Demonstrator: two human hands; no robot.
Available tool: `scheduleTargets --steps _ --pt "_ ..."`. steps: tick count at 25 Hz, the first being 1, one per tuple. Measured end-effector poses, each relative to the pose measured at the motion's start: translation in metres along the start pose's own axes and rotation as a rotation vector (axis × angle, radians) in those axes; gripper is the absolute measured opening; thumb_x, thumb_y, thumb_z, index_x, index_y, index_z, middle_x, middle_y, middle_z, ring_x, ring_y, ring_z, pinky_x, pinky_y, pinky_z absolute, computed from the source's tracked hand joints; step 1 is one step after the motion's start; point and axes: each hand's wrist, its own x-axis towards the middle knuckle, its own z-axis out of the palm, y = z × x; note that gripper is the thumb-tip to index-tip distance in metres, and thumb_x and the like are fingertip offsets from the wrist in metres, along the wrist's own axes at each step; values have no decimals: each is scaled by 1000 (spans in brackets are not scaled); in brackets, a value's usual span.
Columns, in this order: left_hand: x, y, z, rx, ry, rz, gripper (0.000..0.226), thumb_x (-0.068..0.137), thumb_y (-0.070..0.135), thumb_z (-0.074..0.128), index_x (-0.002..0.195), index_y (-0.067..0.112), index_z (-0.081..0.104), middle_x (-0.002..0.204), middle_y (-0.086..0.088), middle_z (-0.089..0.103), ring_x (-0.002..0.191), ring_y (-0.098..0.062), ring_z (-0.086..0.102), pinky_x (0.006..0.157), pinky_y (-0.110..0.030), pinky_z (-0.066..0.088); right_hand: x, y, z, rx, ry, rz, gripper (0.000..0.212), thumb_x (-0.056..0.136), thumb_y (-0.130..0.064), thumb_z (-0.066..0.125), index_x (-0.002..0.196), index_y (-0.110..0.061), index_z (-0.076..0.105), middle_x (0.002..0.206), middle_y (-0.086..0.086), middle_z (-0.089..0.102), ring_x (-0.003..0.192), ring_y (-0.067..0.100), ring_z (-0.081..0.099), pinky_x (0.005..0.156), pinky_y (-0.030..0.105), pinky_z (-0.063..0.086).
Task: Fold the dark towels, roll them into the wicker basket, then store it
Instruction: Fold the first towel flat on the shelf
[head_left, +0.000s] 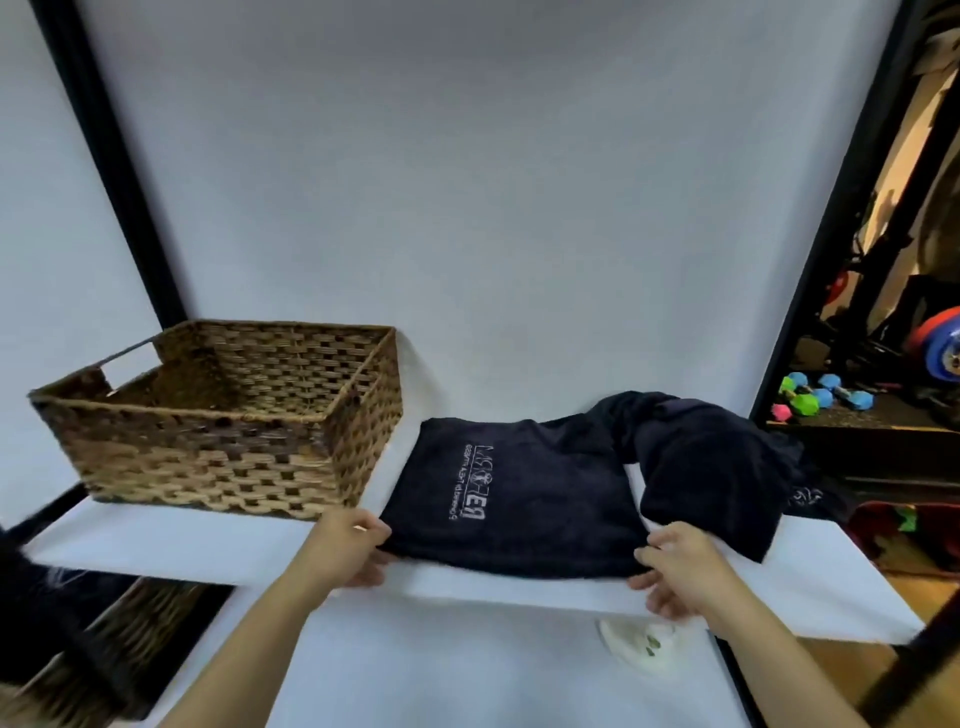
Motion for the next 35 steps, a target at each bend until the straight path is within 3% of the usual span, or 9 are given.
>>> scheduleTargets --steps 4,7,9,14,18,22,27,31,35 --pt "-10 -23 -9 70 -91 188 18 97 3 59 107 14 70 83 -4 75 64 -25 71 69 -34 57 -5 7 0 -70 14 -32 28 98 -8 59 119 -15 41 71 25 71 42 24 52 42 28 43" --pt "-9 -42 -10 159 -173 248 31 95 -7 54 105 16 71 83 1 75 64 -18 65 62 -27 53 -15 20 4 -219 8 -3 14 99 -9 55 100 5 55 67 22 71 44 26 55 46 31 49" --pt "-2 -45 -10 182 -177 316 24 95 -2 62 99 18 76 88 6 77 64 -6 62 61 -20 49 -18 19 5 -253 52 -8 17 98 -12 54 87 1 55 61 18 68 44 25 51 45 30 44" --pt "20 -59 -8 298 -165 492 18 87 17 79 86 35 80 83 24 55 75 -3 57 74 -26 48 -14 -37 52 -366 484 -409 19 93 -23 58 81 -14 45 75 4 55 68 28 52 60 35 42" --pt "29 -68 -14 312 -202 516 19 86 25 80 86 44 77 91 22 59 84 -6 61 83 -33 52 -26 -72 183 -618 228 -804 8 94 -22 57 97 -16 58 99 2 60 89 25 57 76 41 48" --pt "35 -65 -19 235 -199 543 31 85 19 78 83 50 75 88 21 65 86 -3 63 82 -32 52 -25 -27 260 -821 239 -1018 15 80 -21 78 85 -19 63 84 -5 59 75 20 58 62 32 45" --pt "40 -69 -25 173 -192 492 6 78 36 71 83 39 70 76 13 68 70 -7 59 71 -34 51 -18 -18 273 -726 298 -1062 14 78 -16 82 88 -17 73 82 -2 59 70 21 55 58 34 46" --pt "40 -69 -23 147 -184 484 12 79 33 71 86 33 61 74 7 66 61 -9 52 63 -33 46 -22 -18 275 -740 291 -1057 15 83 -18 79 98 -19 77 84 -3 59 73 19 53 60 34 48" --pt "32 -73 -22 295 -117 571 33 89 28 68 115 43 56 91 20 64 70 -1 56 63 -18 41 -25 -14 276 -774 259 -1073 21 87 -16 75 107 -21 76 84 -3 57 73 18 52 60 33 47"
